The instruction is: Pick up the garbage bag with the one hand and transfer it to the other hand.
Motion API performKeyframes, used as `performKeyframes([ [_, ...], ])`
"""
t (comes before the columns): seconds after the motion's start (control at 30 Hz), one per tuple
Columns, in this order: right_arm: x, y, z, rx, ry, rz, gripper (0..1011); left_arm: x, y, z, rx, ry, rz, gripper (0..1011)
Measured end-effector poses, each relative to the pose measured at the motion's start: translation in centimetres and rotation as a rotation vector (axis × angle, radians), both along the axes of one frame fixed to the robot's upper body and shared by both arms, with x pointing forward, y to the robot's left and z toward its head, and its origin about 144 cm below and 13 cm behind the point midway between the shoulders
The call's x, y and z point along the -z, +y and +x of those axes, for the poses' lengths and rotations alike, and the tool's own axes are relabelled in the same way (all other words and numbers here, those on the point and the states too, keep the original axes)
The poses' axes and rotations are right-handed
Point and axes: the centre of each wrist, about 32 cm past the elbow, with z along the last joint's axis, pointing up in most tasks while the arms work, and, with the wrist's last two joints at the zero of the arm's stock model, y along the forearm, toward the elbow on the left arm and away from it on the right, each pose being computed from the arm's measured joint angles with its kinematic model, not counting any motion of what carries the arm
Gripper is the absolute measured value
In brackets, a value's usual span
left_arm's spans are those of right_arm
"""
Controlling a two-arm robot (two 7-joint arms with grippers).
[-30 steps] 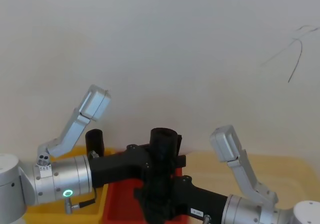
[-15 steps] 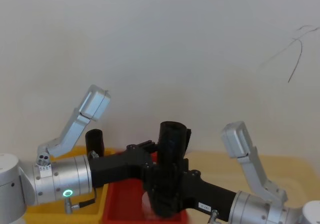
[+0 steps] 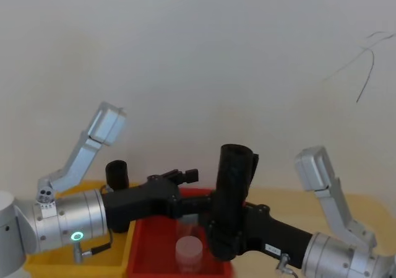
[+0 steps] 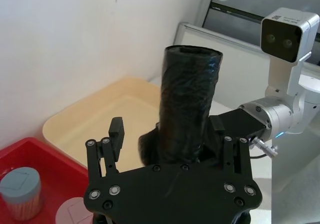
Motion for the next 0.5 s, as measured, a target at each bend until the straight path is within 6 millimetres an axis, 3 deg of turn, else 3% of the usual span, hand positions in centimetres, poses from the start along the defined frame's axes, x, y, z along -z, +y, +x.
performKeyframes([
  [0.5, -0.1, -2.3, 0.2, 0.097, -0.003, -0.031, 533, 0.1, 1.8, -0.6, -0.049, 0.026, -0.032, 1001],
])
